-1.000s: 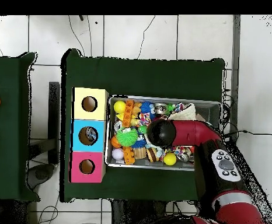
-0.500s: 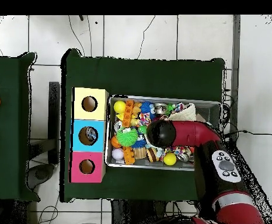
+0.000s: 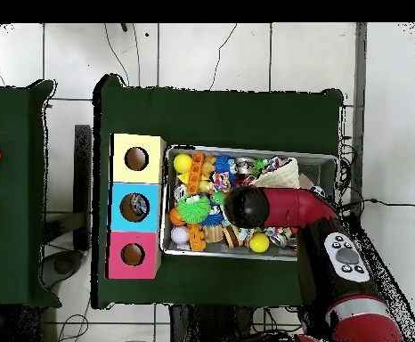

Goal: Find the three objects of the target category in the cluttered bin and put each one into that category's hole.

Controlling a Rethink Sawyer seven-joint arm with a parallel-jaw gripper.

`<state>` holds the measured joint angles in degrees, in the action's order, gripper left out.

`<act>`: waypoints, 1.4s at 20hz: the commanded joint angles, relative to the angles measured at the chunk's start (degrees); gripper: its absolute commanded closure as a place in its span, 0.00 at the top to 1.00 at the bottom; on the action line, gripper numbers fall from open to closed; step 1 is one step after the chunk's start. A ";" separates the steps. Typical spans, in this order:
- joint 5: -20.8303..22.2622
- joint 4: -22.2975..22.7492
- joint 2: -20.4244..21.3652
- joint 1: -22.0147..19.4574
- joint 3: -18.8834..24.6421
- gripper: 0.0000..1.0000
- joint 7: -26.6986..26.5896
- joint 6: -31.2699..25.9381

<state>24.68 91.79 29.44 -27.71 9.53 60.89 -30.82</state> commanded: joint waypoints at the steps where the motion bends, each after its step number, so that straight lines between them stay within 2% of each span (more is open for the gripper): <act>1: -3.54 6.46 3.37 -0.12 4.48 0.00 8.48 0.30; 6: -7.44 9.13 10.28 2.62 3.93 0.00 9.59 -5.95; 10: -9.92 9.29 13.02 5.07 2.92 0.00 10.29 -9.42; 14: -12.45 8.65 15.08 7.52 2.03 0.00 11.32 -12.31; 20: -15.64 6.98 15.59 10.21 1.93 0.00 11.51 -15.14; 28: -19.14 7.85 17.93 13.38 0.86 0.00 12.31 -16.79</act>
<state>8.60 97.89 46.10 -15.15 9.47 60.89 -41.56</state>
